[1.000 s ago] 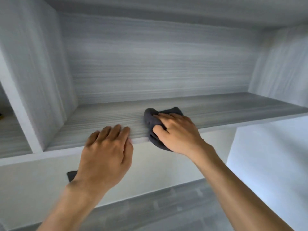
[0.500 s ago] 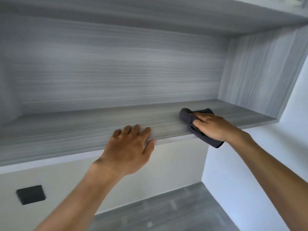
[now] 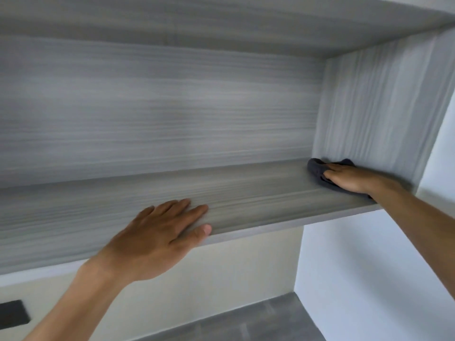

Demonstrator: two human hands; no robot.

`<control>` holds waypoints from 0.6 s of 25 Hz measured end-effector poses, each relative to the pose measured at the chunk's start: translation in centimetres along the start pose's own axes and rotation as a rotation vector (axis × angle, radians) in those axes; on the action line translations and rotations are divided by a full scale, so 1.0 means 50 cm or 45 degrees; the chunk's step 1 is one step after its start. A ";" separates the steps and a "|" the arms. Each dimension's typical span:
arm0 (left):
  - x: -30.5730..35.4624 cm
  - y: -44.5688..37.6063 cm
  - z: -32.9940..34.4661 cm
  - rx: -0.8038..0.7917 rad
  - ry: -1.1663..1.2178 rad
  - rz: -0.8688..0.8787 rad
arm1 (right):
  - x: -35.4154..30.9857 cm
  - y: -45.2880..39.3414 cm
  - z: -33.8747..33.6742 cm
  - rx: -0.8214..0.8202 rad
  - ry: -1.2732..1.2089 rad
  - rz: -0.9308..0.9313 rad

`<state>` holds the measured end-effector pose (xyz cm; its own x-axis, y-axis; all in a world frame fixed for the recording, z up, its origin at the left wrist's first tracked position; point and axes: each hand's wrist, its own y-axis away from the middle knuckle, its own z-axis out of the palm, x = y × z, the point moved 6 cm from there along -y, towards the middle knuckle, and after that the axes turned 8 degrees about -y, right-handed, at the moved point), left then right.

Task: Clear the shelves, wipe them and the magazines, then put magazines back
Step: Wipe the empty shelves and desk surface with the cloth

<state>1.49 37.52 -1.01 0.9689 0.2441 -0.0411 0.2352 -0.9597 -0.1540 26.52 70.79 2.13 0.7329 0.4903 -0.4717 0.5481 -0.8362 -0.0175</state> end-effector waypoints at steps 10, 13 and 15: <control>-0.014 -0.001 -0.021 0.313 0.058 -0.066 | -0.147 -0.194 0.092 -0.044 0.188 -0.061; -0.013 0.007 -0.022 0.402 -0.013 -0.110 | -0.265 -0.173 0.158 -0.087 0.188 -0.228; -0.015 0.011 -0.022 0.421 -0.022 -0.146 | -0.326 -0.133 0.195 -0.188 0.153 -0.445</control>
<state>0.97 36.64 0.04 0.9356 0.3525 -0.0211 0.3019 -0.8293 -0.4702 7.02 65.97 1.32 0.5291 0.7716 -0.3531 0.8185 -0.5738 -0.0274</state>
